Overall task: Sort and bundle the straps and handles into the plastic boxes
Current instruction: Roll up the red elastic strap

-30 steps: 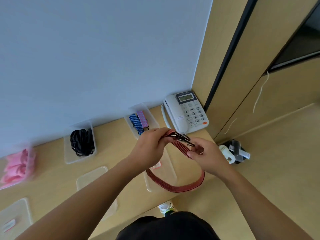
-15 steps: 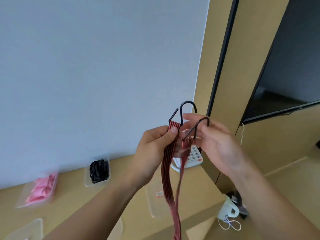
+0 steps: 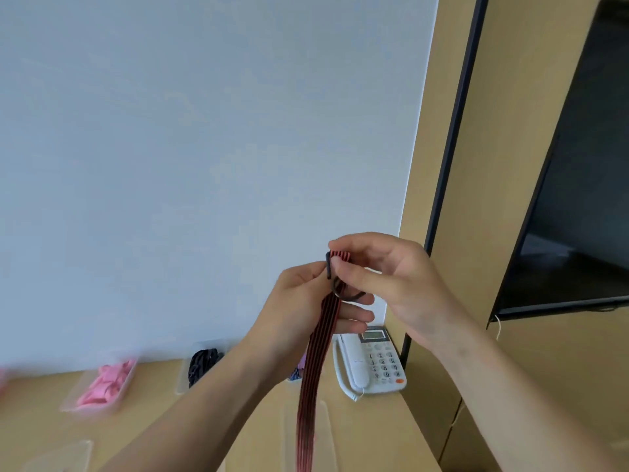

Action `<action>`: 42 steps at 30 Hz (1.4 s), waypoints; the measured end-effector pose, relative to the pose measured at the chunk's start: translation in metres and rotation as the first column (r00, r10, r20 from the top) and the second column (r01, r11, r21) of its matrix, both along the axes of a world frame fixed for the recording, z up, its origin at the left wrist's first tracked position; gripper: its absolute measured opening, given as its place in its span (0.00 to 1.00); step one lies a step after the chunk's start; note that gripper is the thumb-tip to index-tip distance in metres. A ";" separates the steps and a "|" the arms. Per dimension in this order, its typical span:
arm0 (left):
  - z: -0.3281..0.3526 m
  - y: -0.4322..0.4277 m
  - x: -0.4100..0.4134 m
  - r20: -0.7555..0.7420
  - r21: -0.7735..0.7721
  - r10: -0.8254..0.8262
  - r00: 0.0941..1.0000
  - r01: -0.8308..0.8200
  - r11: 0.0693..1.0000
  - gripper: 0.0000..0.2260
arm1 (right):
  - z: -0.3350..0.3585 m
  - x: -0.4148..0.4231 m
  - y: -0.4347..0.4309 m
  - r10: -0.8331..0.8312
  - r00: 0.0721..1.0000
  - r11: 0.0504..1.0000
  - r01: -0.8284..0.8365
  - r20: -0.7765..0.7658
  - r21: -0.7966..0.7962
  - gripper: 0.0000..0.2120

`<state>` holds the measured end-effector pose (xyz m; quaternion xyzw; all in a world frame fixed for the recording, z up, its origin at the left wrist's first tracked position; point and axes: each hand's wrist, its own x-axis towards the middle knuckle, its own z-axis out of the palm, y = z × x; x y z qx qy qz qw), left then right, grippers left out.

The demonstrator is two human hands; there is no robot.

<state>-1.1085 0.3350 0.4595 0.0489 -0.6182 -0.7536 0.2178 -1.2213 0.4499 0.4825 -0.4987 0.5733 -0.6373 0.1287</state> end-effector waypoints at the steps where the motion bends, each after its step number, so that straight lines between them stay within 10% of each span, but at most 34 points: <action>1: 0.000 0.004 -0.002 0.008 0.012 -0.020 1.000 0.020 1.000 0.14 | -0.001 -0.003 0.001 -0.010 1.000 1.000 0.010 0.000 0.002 0.12; 12: -0.008 0.033 -0.012 -0.097 0.295 -0.141 0.985 0.163 0.942 0.19 | 0.006 -0.030 0.028 -0.045 0.998 0.998 0.047 0.053 -0.037 0.16; 22: -0.035 0.049 -0.028 0.015 -0.257 0.287 0.958 -0.274 0.927 0.14 | -0.003 -0.033 0.030 -0.255 0.962 0.965 0.247 -0.101 -0.085 0.13; 25: -0.038 0.050 -0.028 -0.001 -0.273 0.320 0.948 -0.308 0.912 0.18 | -0.005 -0.034 0.034 -0.085 0.996 0.994 0.085 0.006 -0.066 0.02; 32: -0.039 0.043 -0.031 -0.038 -0.207 0.342 0.939 -0.342 0.917 0.14 | -0.012 -0.038 0.041 0.171 0.979 0.981 -0.179 0.108 0.071 0.13; 42: -0.040 0.029 -0.033 -0.008 -0.371 0.451 0.893 -0.421 0.828 0.20 | -0.019 -0.035 0.038 0.183 0.981 0.973 -0.191 0.067 0.133 0.23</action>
